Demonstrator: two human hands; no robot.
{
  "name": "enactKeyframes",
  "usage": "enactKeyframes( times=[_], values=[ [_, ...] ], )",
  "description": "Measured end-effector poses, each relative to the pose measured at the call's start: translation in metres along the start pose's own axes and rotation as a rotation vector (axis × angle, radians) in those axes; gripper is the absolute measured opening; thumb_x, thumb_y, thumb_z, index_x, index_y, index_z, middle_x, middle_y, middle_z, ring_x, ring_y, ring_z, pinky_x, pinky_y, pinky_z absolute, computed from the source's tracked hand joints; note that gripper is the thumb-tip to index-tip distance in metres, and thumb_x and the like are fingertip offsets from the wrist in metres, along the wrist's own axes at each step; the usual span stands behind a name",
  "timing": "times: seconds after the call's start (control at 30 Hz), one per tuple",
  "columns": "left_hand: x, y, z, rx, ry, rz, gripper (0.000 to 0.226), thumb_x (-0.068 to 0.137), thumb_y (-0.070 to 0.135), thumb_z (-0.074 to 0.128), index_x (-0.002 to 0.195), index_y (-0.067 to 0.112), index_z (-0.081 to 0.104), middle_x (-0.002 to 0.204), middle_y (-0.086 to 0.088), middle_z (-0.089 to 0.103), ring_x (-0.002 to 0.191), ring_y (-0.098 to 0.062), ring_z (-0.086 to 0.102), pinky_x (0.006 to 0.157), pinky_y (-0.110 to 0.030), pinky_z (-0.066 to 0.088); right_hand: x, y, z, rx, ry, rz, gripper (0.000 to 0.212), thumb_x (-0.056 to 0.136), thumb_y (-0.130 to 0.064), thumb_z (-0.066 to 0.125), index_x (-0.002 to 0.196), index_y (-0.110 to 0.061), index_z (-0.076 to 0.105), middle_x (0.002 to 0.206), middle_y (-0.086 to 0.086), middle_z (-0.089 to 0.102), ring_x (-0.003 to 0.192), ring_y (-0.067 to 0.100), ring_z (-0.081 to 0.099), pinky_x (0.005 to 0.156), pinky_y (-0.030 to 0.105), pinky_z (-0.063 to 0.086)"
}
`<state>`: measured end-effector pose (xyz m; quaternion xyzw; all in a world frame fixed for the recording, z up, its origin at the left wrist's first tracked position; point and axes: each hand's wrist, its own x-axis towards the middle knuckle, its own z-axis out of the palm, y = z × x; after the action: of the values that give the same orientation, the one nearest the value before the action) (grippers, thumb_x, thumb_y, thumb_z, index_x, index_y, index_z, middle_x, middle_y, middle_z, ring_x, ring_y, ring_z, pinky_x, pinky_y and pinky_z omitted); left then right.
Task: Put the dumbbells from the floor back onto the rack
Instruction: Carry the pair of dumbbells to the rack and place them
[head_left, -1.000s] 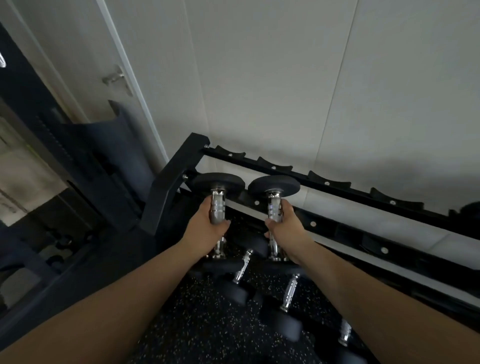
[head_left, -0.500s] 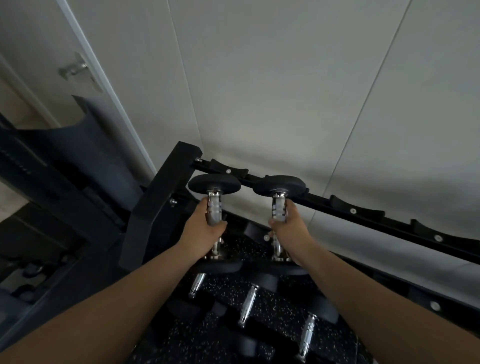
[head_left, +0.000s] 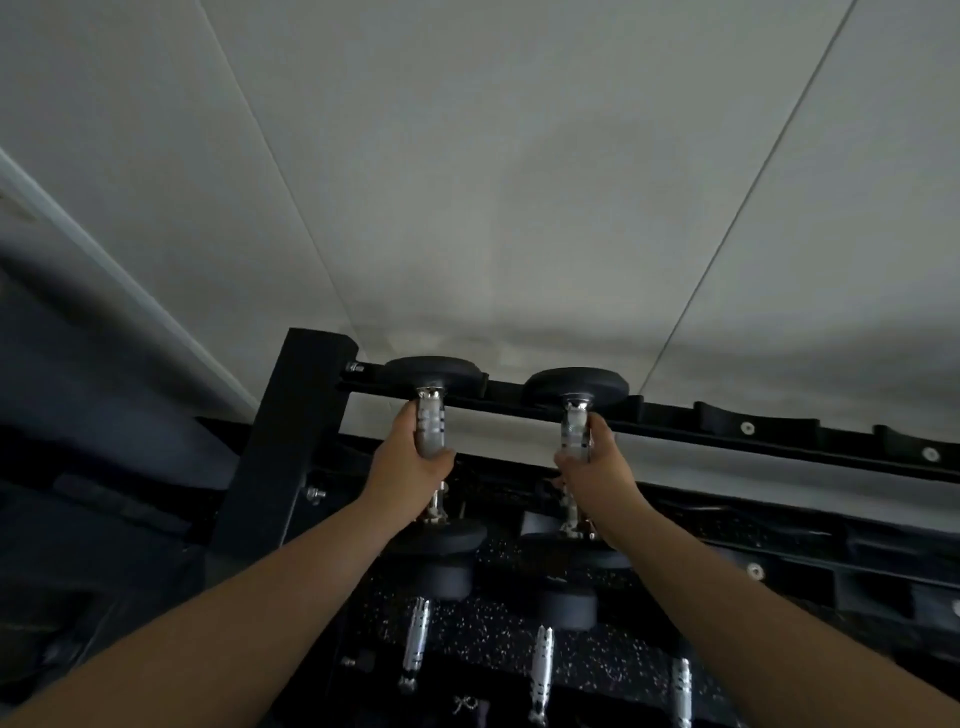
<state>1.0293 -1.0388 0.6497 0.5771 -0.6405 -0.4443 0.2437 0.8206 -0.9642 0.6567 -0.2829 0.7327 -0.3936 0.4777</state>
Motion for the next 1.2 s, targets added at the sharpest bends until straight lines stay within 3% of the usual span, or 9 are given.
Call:
enactKeyframes(
  times=[0.07, 0.23, 0.47, 0.73, 0.97, 1.2],
  values=[
    [0.016, -0.006, 0.002, 0.013, -0.046, 0.001, 0.061, 0.080, 0.018, 0.068, 0.133, 0.028, 0.040, 0.099, 0.006, 0.063, 0.080, -0.007, 0.064, 0.057, -0.010, 0.045, 0.009, 0.001, 0.005, -0.002, 0.028, 0.021, 0.065, 0.091, -0.008, 0.053, 0.145, -0.030, 0.025, 0.096, 0.004, 0.058, 0.066, 0.014, 0.059, 0.047, 0.018, 0.045],
    [0.044, -0.018, 0.004, 0.042, -0.128, 0.007, 0.064, 0.081, 0.020, 0.069, 0.136, 0.027, 0.038, 0.097, 0.010, 0.061, 0.080, -0.007, 0.063, 0.060, -0.012, 0.045, 0.023, 0.005, 0.012, 0.006, 0.089, 0.066, 0.067, 0.091, -0.009, 0.053, 0.147, -0.030, 0.023, 0.115, 0.012, 0.059, 0.066, 0.012, 0.061, 0.042, 0.013, 0.044],
    [0.065, -0.028, 0.002, 0.027, -0.178, 0.006, 0.061, 0.081, 0.016, 0.068, 0.134, 0.026, 0.040, 0.095, 0.012, 0.062, 0.073, 0.000, 0.064, 0.052, -0.008, 0.047, 0.034, 0.006, 0.014, 0.000, 0.122, 0.089, 0.068, 0.092, -0.008, 0.053, 0.148, -0.030, 0.020, 0.108, 0.007, 0.060, 0.071, 0.015, 0.061, 0.049, 0.018, 0.045],
    [0.076, -0.045, -0.009, 0.043, -0.217, -0.046, 0.065, 0.083, 0.019, 0.066, 0.139, 0.026, 0.034, 0.110, 0.002, 0.062, 0.088, -0.007, 0.062, 0.066, -0.020, 0.048, 0.038, 0.009, 0.013, -0.006, 0.131, 0.121, 0.069, 0.093, -0.010, 0.052, 0.149, -0.031, 0.017, 0.095, -0.002, 0.056, 0.068, 0.014, 0.060, 0.044, 0.019, 0.048],
    [0.078, -0.048, -0.015, 0.083, -0.243, -0.023, 0.069, 0.083, 0.020, 0.066, 0.142, 0.026, 0.030, 0.108, 0.003, 0.062, 0.085, -0.007, 0.063, 0.062, -0.015, 0.047, 0.036, 0.009, 0.007, -0.007, 0.118, 0.116, 0.069, 0.094, -0.007, 0.052, 0.149, -0.029, 0.018, 0.110, 0.008, 0.055, 0.070, 0.014, 0.057, 0.039, 0.013, 0.045],
    [0.076, -0.046, -0.017, 0.095, -0.248, 0.004, 0.065, 0.084, 0.018, 0.066, 0.139, 0.028, 0.033, 0.108, 0.003, 0.061, 0.085, -0.006, 0.062, 0.062, -0.014, 0.046, 0.033, 0.013, -0.002, -0.039, 0.111, 0.109, 0.071, 0.094, -0.013, 0.053, 0.150, -0.030, 0.015, 0.110, 0.006, 0.057, 0.072, 0.013, 0.062, 0.052, 0.021, 0.049]
  ],
)
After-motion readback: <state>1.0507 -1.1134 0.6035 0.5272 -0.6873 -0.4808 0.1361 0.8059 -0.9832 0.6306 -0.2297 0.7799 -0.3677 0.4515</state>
